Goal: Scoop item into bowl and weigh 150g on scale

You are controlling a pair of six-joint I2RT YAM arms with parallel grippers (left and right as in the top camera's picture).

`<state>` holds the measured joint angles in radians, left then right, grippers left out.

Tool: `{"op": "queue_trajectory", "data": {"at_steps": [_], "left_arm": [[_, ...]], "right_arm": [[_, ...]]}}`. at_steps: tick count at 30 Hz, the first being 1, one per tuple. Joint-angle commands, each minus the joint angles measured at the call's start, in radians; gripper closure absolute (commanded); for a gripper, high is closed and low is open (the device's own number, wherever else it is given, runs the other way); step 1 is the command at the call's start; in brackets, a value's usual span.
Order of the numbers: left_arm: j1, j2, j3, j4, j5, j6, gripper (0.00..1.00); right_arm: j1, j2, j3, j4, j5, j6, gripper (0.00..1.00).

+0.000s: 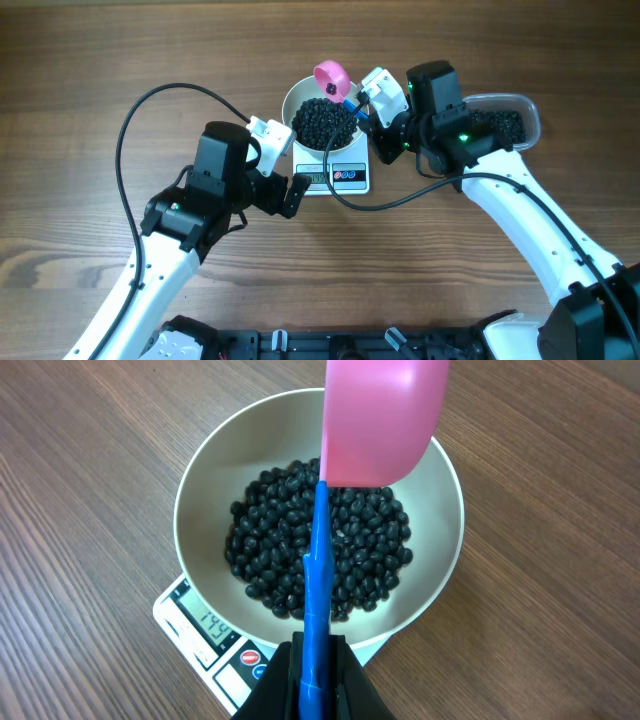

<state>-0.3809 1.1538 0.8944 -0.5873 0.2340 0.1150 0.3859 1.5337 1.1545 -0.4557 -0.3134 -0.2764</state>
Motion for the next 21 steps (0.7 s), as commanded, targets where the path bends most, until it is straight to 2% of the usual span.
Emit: {"op": "queue_trajectory", "data": {"at_steps": [1,10,14,17,21], "left_arm": [[-0.003,0.008,-0.005,0.0,0.009,0.011,0.0],[-0.003,0.008,-0.005,0.0,0.009,0.011,0.0],[-0.003,0.008,-0.005,0.0,0.009,0.011,0.0],[-0.003,0.008,-0.005,0.0,0.009,0.011,0.0],[-0.003,0.008,-0.005,0.0,0.008,0.011,0.0]], "right_arm": [[0.003,0.009,-0.002,0.006,-0.019,0.013,0.96],[0.003,0.009,-0.002,-0.006,-0.016,-0.077,0.96],[0.016,0.01,-0.002,-0.064,0.023,-0.251,0.96],[0.016,0.01,-0.002,-0.064,0.09,-0.224,0.96],[0.016,0.01,-0.002,-0.061,0.079,-0.206,0.96]]}}
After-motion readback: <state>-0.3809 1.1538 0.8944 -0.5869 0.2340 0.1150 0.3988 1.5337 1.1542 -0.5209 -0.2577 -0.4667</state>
